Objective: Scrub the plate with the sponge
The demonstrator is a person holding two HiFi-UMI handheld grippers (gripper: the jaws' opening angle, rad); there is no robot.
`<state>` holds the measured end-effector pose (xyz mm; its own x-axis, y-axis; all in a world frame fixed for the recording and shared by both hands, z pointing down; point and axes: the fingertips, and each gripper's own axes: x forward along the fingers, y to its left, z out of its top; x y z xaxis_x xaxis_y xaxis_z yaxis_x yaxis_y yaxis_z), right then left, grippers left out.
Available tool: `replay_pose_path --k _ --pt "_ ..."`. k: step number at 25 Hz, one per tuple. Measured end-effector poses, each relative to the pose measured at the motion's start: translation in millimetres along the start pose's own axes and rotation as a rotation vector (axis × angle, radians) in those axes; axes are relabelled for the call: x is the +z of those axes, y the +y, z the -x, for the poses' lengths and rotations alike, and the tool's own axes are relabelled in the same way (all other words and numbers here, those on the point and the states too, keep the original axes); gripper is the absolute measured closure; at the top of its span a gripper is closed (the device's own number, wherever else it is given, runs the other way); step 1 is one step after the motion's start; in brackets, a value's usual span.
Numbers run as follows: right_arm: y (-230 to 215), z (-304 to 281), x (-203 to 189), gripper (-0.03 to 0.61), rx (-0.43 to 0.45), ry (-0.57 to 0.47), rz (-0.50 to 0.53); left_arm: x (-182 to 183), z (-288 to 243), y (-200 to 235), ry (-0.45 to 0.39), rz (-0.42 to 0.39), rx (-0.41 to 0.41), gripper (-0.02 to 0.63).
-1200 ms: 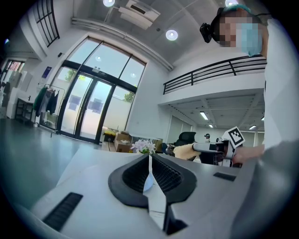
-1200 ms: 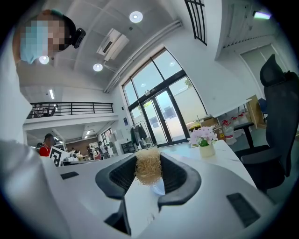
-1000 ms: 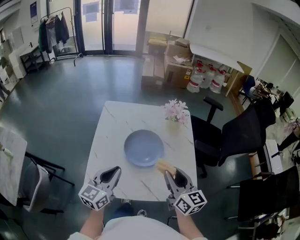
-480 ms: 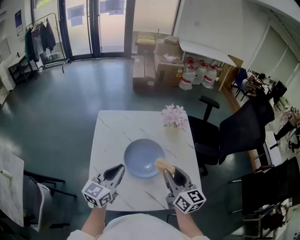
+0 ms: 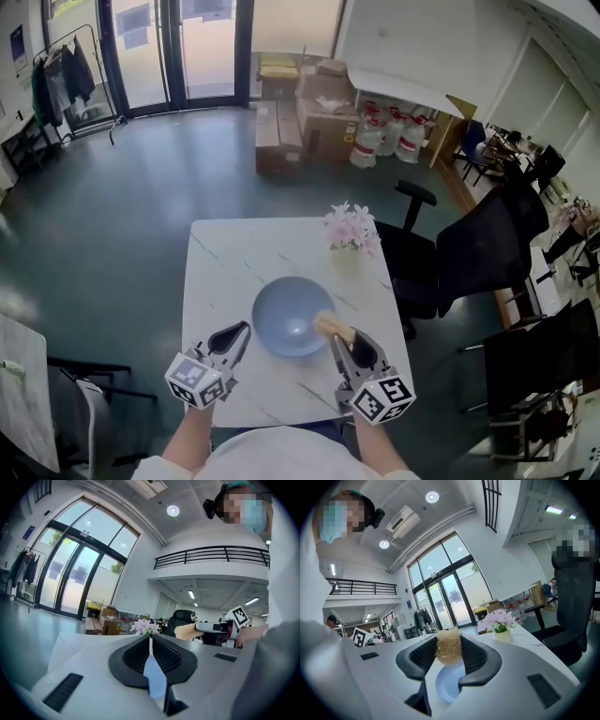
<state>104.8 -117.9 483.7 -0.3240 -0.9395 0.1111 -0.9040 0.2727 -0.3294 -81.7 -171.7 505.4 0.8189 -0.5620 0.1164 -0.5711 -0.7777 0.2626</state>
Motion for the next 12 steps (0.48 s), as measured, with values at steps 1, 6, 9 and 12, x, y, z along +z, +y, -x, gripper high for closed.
replay_pose_path --k 1,6,9,12 --pt "-1.2 -1.0 -0.7 0.428 -0.002 0.006 0.001 -1.6 -2.2 1.9 0.003 0.005 0.002 0.571" --pt "-8.1 -8.3 -2.4 0.428 0.007 0.034 -0.005 -6.6 -12.5 10.7 0.016 0.033 0.024 0.571" --pt "-12.0 -14.4 0.5 0.428 0.024 0.044 -0.003 -7.1 -18.5 15.2 0.022 0.040 0.044 0.571" --pt "-17.4 -21.0 1.0 0.428 0.043 0.045 -0.005 -9.7 -24.7 19.9 0.028 0.048 0.065 0.571"
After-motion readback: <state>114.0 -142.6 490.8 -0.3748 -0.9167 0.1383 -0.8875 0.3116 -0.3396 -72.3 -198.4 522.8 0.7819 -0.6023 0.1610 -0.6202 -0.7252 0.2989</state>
